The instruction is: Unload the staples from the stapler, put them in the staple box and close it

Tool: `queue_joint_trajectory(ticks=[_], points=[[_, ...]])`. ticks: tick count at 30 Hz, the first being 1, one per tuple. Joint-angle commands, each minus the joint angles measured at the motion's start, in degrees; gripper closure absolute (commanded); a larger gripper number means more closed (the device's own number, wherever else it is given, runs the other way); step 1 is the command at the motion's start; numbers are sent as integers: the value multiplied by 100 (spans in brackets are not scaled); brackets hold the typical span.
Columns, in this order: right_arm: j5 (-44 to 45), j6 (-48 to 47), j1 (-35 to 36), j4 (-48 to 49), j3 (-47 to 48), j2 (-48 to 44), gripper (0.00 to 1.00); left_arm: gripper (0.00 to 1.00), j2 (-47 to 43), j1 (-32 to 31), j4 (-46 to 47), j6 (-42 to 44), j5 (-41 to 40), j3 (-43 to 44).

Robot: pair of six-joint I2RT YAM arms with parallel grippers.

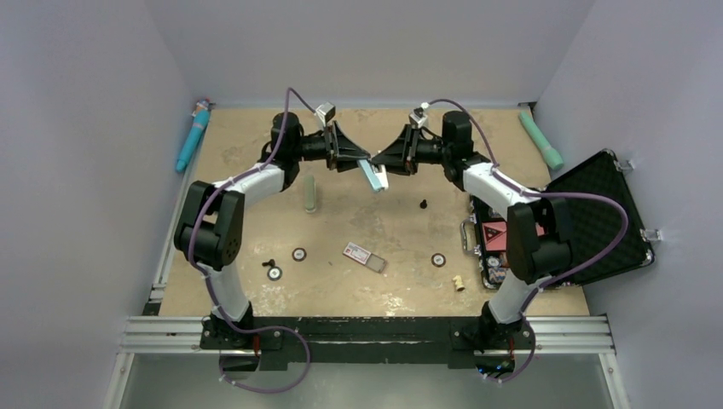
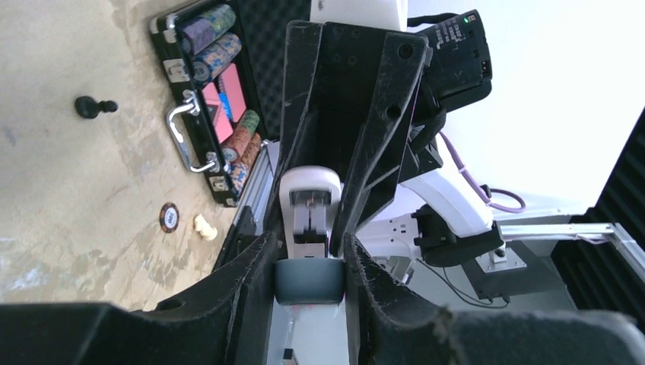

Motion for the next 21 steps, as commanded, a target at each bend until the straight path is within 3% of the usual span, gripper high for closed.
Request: queue_joint_trajectory(ticks=[1,2,7,12,16,19,21], points=[[649,306,-455,246,-190,-431,100,96,-301,-39,-693,670,155,-178],[713,269,-512,172,-224,-460,100,100,-334,-37,-946,815,80,-188],[1132,127,-711,-333,-251,-612,100,100,-433,-104,-2540,1434,-605,-144],[2012,-14,-741,-1558,-72,-533,100,100,-190,-485,-3789,1096,-1437,26],[3188,-104,-739,-2787,423,-337,100,100,94,-803,-4152,468,-1775,115],[3867,-46,-760,-3225,872,-102,100,100,269,-839,-5082,566,-2108,298],[4188,66,-776,-3336,1116,0,100,100,409,-824,-5115,391,-2152,198]])
